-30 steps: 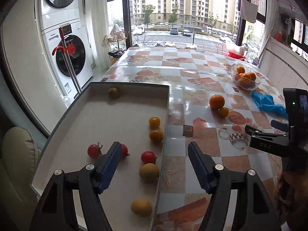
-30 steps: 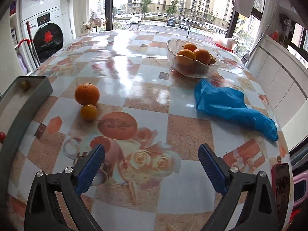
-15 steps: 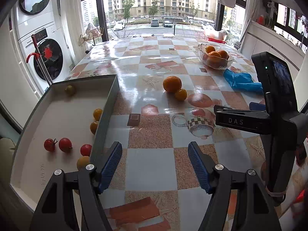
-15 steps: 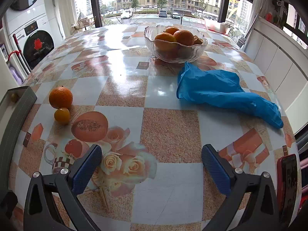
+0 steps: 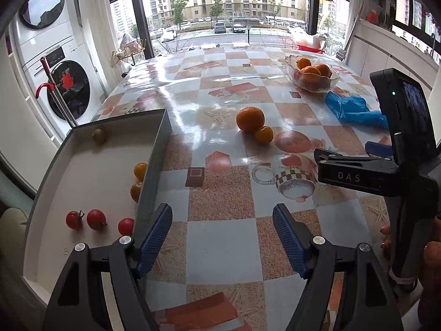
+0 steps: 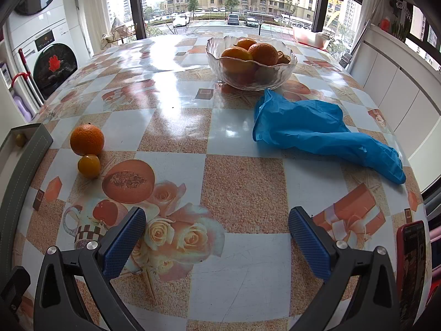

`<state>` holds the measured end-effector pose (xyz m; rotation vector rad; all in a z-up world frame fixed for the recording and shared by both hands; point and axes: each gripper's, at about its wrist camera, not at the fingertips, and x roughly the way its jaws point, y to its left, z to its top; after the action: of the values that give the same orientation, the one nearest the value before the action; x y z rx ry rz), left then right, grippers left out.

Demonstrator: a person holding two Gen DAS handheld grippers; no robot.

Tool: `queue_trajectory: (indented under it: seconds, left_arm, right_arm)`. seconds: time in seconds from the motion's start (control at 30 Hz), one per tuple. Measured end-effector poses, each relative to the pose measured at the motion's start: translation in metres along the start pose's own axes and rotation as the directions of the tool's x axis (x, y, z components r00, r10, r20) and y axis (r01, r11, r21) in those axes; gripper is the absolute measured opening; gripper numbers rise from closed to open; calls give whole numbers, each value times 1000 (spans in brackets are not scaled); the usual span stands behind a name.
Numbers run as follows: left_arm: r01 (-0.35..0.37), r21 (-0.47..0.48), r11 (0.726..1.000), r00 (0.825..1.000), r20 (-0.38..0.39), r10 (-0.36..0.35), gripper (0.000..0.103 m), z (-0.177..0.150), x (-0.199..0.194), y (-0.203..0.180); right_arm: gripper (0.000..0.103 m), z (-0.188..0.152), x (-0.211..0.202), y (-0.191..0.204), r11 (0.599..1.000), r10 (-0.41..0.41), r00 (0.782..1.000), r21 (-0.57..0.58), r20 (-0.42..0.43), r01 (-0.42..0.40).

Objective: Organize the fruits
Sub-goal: 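Move both open tools back toward the mandarin oranges on the table, then close the left tool around a mandarin orange on the table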

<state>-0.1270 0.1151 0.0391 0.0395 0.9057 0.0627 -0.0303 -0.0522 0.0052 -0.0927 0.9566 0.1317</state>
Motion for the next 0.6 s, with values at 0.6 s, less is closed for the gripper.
queue_trajectory:
  seconds: [0.6]
  left_arm:
    - [102,-40,994,992,-69,-105,76,100,85,-8]
  right_arm:
    - [103,-19,-11,-2,996,52,999,-72,-4,-52]
